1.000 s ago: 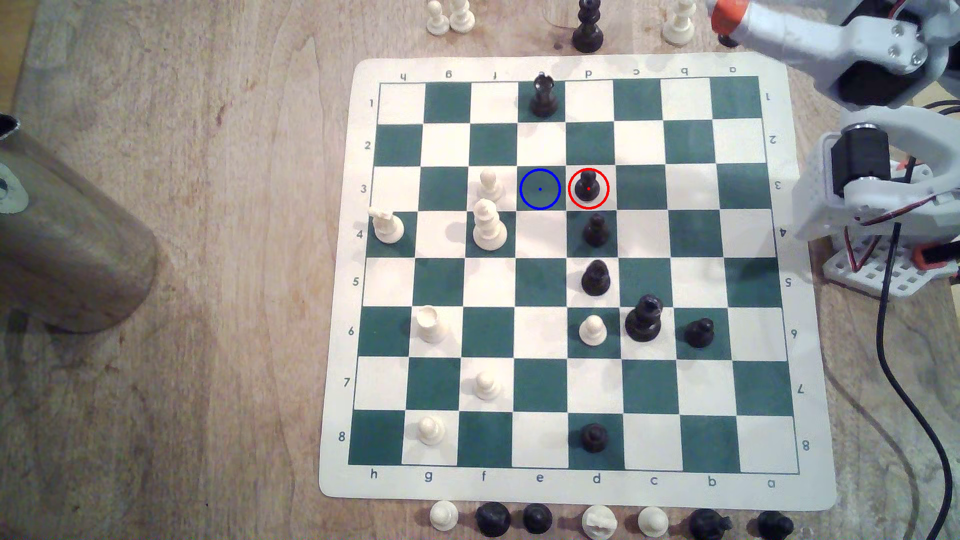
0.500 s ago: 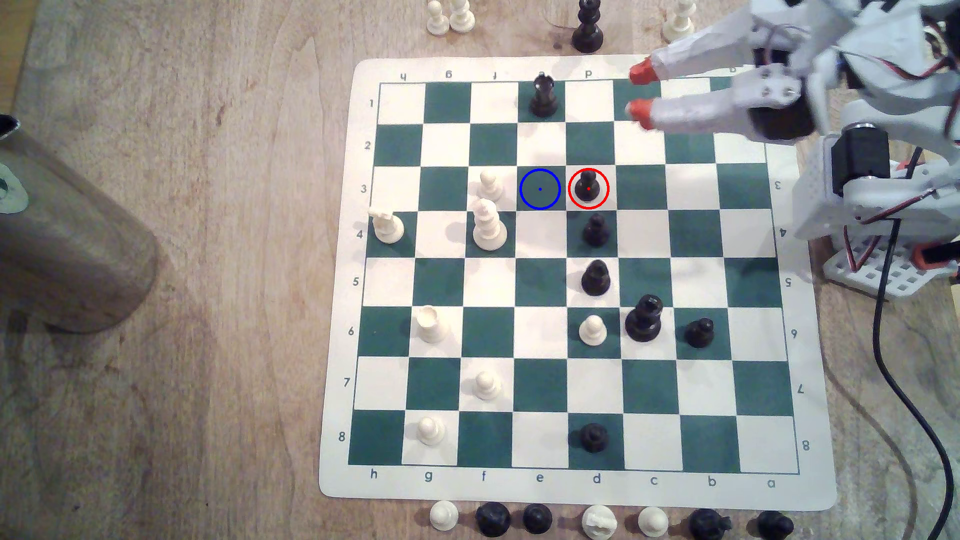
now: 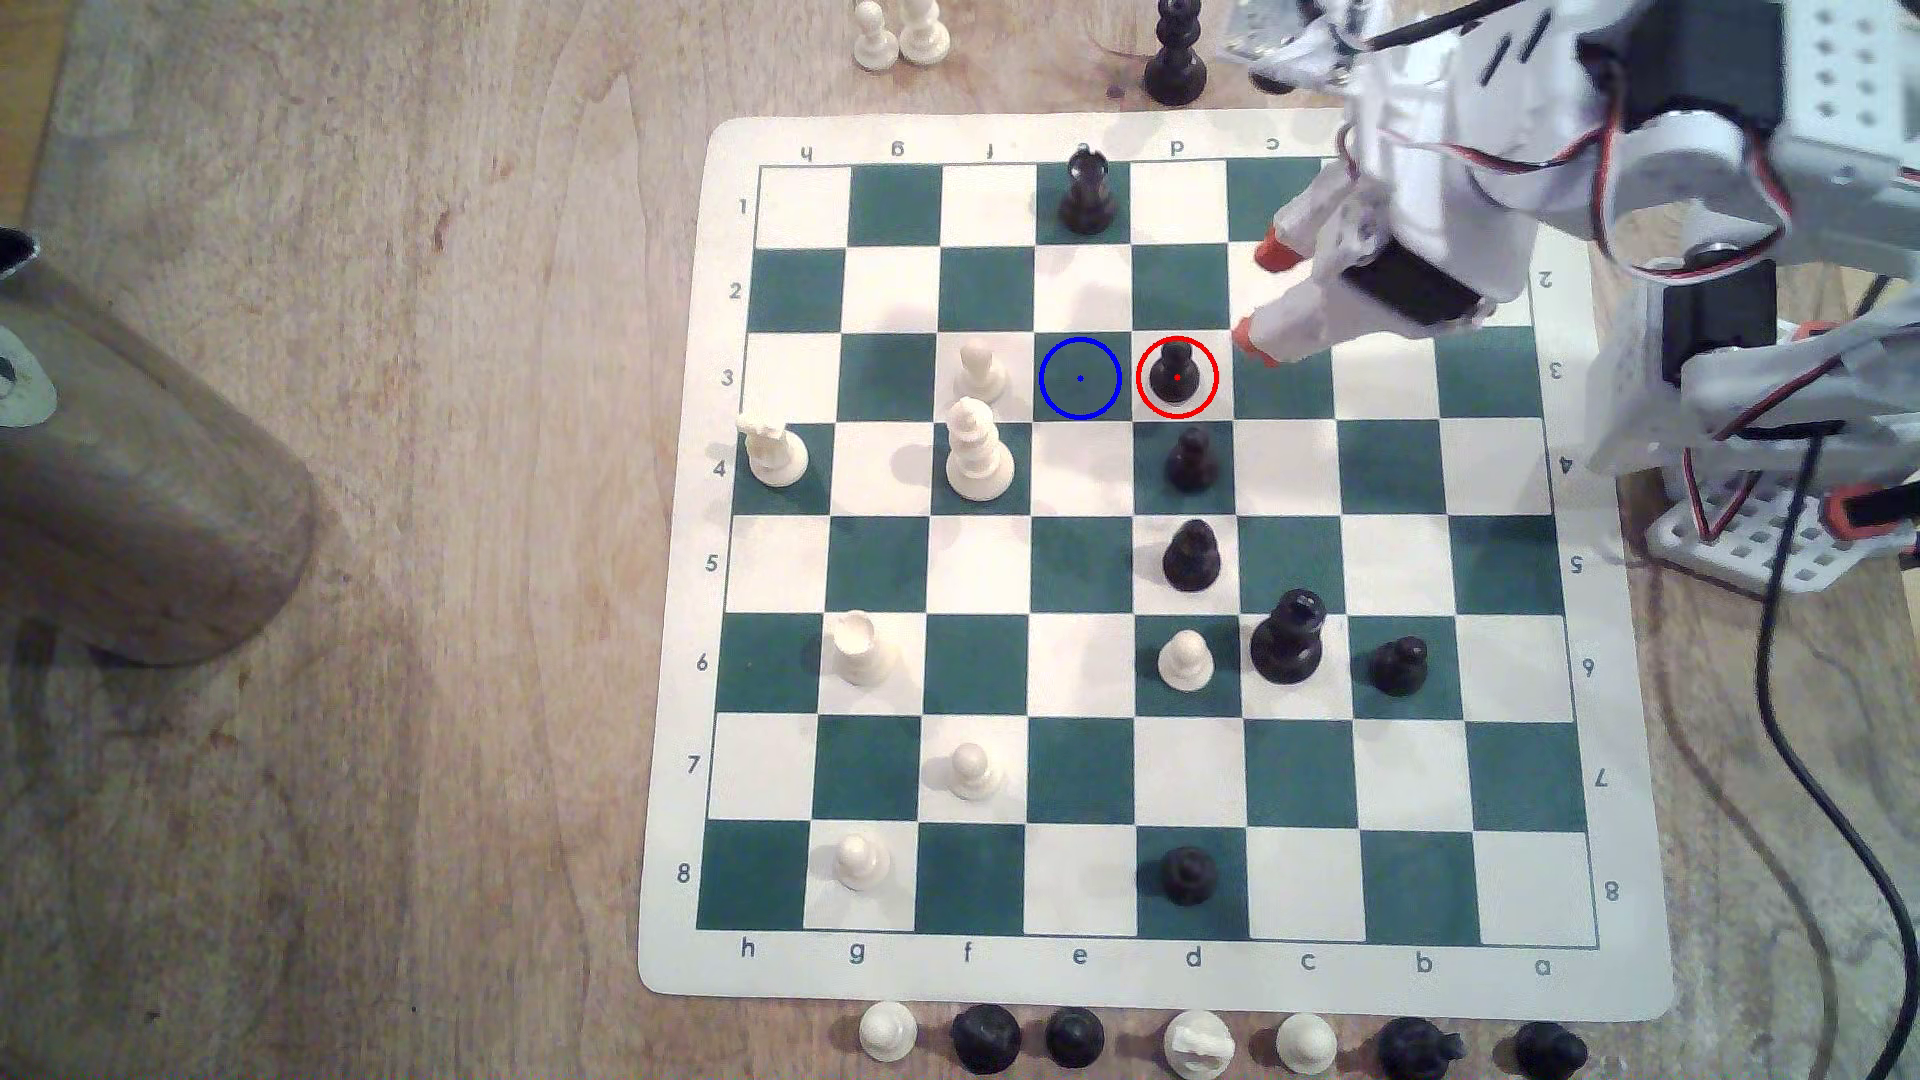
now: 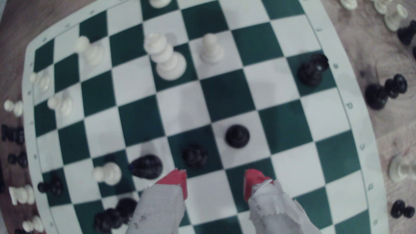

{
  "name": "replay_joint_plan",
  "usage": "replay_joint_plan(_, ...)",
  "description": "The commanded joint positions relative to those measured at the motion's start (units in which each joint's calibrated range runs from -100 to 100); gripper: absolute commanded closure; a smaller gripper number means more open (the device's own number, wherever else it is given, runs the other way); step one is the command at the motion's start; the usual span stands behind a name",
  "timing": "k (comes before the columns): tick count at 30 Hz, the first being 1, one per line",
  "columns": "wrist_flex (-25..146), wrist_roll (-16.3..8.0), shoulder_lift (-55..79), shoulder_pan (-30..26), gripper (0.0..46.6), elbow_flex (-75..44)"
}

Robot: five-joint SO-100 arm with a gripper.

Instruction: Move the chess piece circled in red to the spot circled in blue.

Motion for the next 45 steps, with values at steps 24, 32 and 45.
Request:
replay_joint_plan(24, -15.0, -3.0, 24.4, -0.6, 32.6, -0.9)
replay_joint_plan(32, -17.9, -2.5, 27.1, 0.2, 32.5, -0.8)
replay_joint_plan(45, -20.8, -1.3, 31.9, 2.6, 32.7, -0.6)
